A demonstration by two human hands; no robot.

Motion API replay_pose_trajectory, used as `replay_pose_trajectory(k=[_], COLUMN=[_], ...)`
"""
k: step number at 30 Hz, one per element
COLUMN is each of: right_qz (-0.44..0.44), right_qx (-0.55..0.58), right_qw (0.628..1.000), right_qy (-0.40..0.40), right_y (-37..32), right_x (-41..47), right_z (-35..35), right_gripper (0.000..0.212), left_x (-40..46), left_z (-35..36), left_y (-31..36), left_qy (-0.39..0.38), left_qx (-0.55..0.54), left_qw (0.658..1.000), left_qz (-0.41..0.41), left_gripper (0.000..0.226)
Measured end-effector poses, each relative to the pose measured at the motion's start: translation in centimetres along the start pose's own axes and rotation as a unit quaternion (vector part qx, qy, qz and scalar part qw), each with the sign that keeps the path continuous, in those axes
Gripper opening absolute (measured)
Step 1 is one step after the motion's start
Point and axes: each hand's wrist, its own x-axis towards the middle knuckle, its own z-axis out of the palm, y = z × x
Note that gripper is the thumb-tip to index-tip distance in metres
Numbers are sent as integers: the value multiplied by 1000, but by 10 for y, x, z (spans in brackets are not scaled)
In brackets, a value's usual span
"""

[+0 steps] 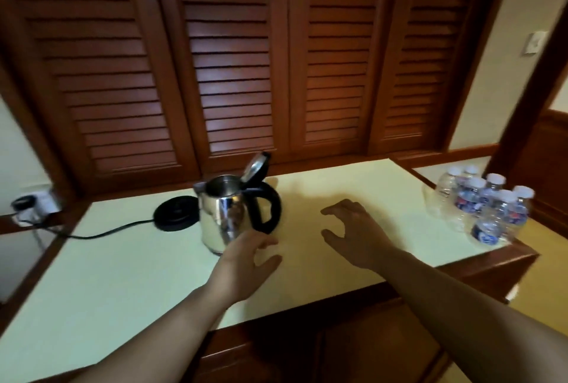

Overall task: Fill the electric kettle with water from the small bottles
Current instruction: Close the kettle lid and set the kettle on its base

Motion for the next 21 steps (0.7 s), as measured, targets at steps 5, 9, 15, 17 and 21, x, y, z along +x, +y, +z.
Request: replay_pose_trajectory(k=[5, 9, 15, 17, 21], right_qz=[-11, -4, -17, -16, -41], right_qx=[64, 140, 193, 185, 178], right_qw=[997, 987, 975, 976, 978], right_qy=[33, 79, 110, 111, 98], right_y=[-55, -99, -139, -141, -144], right_x=[26, 45, 73, 86, 111], right_z=[15, 20, 22, 25, 30], right_gripper=[53, 68, 72, 74, 70], left_x=[-1, 6, 30, 39, 49], left_z=[-45, -69, -80, -78, -67], left_y=[-26, -49, -66, -74, -94], left_qy=[91, 134, 123, 118, 86], left_qx=[-39, -47, -47, -39, -39], left_qw=[992, 985, 982, 982, 981], left_qz=[-81, -102, -138, -145, -167], left_gripper=[7, 18, 47, 57, 71])
